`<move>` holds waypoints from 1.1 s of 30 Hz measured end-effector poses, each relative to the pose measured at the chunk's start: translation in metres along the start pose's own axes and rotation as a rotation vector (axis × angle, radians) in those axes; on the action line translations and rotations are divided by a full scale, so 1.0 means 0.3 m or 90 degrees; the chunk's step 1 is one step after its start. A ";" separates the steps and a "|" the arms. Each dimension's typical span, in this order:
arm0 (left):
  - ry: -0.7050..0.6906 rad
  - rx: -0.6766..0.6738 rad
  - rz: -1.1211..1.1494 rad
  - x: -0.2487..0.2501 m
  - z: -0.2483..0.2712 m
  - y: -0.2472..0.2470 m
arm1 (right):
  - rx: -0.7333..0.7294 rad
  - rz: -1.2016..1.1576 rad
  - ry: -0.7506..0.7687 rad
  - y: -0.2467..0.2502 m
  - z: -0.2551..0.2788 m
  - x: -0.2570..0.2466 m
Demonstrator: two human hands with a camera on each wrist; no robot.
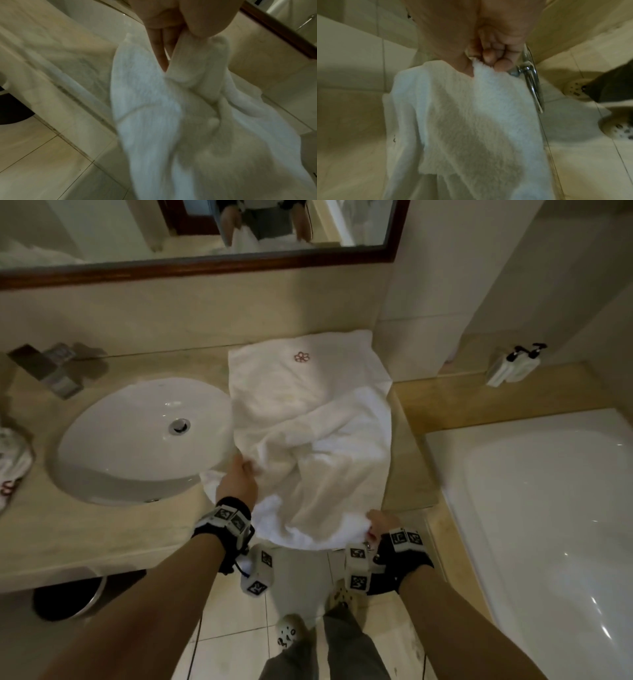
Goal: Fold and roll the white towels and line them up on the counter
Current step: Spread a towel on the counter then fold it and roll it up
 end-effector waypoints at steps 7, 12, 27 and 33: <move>0.047 0.037 0.053 -0.017 -0.075 0.070 | 0.182 0.165 0.100 0.230 0.037 -0.105; 0.113 -0.030 0.029 -0.111 -0.055 0.053 | 0.202 0.207 0.086 0.353 0.069 -0.146; 0.163 0.020 -0.066 -0.087 0.080 -0.048 | 0.198 0.285 0.019 0.328 0.043 -0.028; -0.199 -0.116 -0.206 0.228 0.036 -0.252 | 0.171 0.208 0.005 0.347 0.028 0.016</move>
Point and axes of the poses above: each hand's wrist, its own z-axis away from the middle knuckle, its own y-axis out of the back of the hand, x = y × z, the point moved 8 cm from there along -z, towards the middle knuckle, and after that the axes turned 11 degrees about -y, right-handed, at the moved point
